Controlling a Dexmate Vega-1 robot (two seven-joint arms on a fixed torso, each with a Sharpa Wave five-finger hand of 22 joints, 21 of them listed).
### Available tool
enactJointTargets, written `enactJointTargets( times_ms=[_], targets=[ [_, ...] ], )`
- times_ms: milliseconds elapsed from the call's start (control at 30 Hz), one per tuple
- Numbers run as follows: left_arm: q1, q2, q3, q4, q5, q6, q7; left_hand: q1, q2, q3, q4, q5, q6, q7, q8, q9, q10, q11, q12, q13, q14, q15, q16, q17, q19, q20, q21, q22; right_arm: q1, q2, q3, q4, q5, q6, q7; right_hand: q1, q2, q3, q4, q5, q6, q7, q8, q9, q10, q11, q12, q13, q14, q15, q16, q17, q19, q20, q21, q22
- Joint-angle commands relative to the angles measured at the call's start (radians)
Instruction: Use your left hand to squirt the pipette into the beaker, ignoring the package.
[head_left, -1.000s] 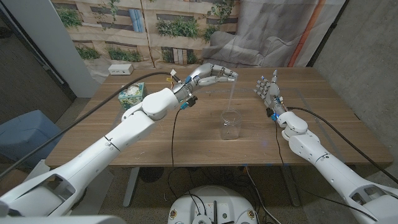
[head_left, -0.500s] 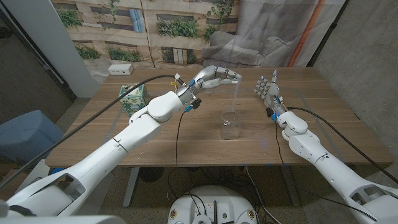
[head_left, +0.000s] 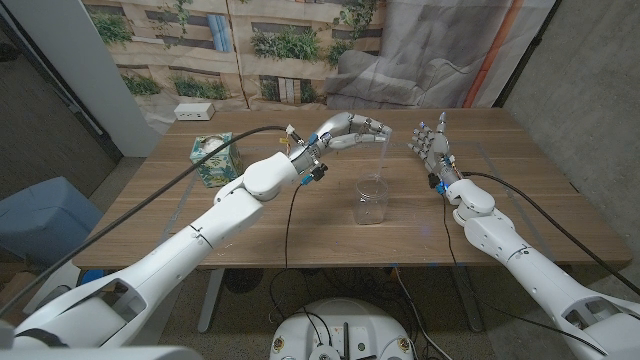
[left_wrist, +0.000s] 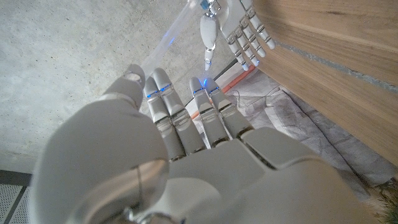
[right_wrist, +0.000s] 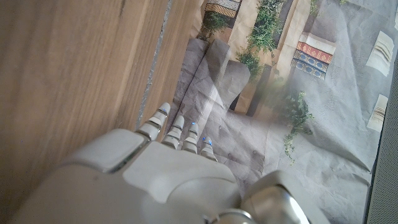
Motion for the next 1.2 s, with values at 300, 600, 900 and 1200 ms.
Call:
enactJointTargets(
  times_ms=[300, 600, 900, 1200],
  targets=[
    [0.008, -0.012, 0.019, 0.046, 0.028, -0.006, 0.002, -0.015, 0.000, 0.006, -0.001, 0.001, 0.001, -0.001, 0.002, 0.002, -0.004, 0.002, 0.003, 0.002, -0.004, -0.125, -0.001, 0.001, -0.005, -0.003, -0.001, 0.003, 0.000, 0.001, 0.000, 0.000, 0.000, 0.000, 0.000, 0.000, 0.058, -0.008, -0.001, 0.004, 0.001, -0.008, 0.003, 0.002, -0.009, 0.006, 0.000, 0.001, -0.009, -0.083, 0.006, 0.004, 0.006, 0.002, 0.000, 0.005],
    [0.008, -0.021, 0.025, 0.086, 0.051, -0.050, 0.007, -0.016, 0.000, 0.009, -0.002, 0.001, -0.002, -0.002, 0.001, 0.002, -0.003, 0.002, 0.003, 0.002, -0.008, -0.125, -0.001, 0.001, -0.010, -0.004, -0.002, 0.004, 0.000, 0.001, 0.000, 0.001, -0.001, 0.000, 0.000, 0.000, 0.059, -0.007, -0.001, 0.004, 0.001, -0.009, 0.003, 0.002, 0.001, 0.004, 0.004, 0.002, -0.008, -0.083, 0.006, 0.004, 0.006, 0.002, 0.000, 0.005],
    [0.004, -0.046, 0.027, 0.149, 0.088, -0.118, 0.034, -0.017, 0.001, 0.011, -0.003, 0.001, -0.005, -0.003, 0.001, 0.002, -0.008, 0.001, 0.002, 0.002, -0.010, -0.126, -0.001, 0.001, -0.015, -0.005, -0.004, 0.004, 0.000, 0.001, 0.000, 0.000, -0.001, 0.000, 0.000, 0.000, 0.059, -0.007, -0.001, 0.005, 0.001, -0.008, 0.003, 0.002, 0.001, 0.000, 0.003, 0.002, -0.010, -0.082, 0.006, 0.004, 0.007, 0.002, 0.000, 0.005],
    [0.011, -0.055, 0.034, 0.180, 0.098, -0.128, 0.038, -0.017, 0.001, 0.012, -0.004, 0.001, -0.011, -0.002, -0.001, 0.002, -0.013, 0.002, 0.002, 0.002, -0.011, -0.126, -0.001, 0.001, -0.020, -0.005, -0.005, 0.004, 0.000, 0.000, 0.000, -0.001, 0.000, -0.001, -0.001, 0.000, 0.059, -0.007, -0.001, 0.005, 0.000, -0.010, 0.003, 0.002, 0.001, 0.003, 0.004, 0.002, -0.007, -0.084, 0.007, 0.004, 0.006, 0.002, 0.000, 0.005]
  ],
)
